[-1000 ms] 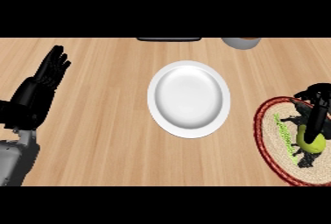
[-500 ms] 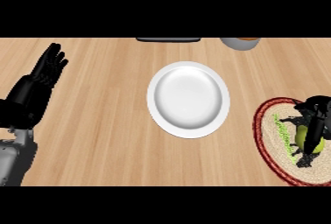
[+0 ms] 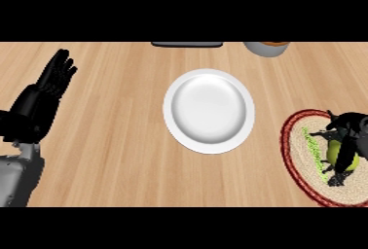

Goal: Pick the pear from the placemat and place it in the plate

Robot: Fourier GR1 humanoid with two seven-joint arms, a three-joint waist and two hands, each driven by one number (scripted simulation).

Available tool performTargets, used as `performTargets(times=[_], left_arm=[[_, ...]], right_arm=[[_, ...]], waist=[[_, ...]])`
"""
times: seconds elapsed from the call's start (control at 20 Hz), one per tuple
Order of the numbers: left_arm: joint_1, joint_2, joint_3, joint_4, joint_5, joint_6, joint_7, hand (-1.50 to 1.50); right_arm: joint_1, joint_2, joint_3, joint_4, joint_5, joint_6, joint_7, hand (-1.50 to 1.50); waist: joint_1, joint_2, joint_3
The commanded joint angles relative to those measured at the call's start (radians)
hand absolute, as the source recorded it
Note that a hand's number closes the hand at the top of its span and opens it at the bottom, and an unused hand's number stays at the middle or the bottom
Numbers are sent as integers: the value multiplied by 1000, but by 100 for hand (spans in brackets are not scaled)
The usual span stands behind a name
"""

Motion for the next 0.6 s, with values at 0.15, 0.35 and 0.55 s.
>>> performTargets(times=[0.15,0.35,0.55], left_arm=[[-8,-33,-2,31,-32,6,-16,0],[6,-12,17,-38,-8,6,60,0],[84,15,57,2,-15,17,29,0]], right_arm=[[31,13,12,-24,123,-190,-162,150],[153,50,5,-99,179,-408,-75,150],[203,59,-75,-142,199,-590,192,150]], waist=[[-5,12,17],[-26,1,17],[-145,-53,5]])
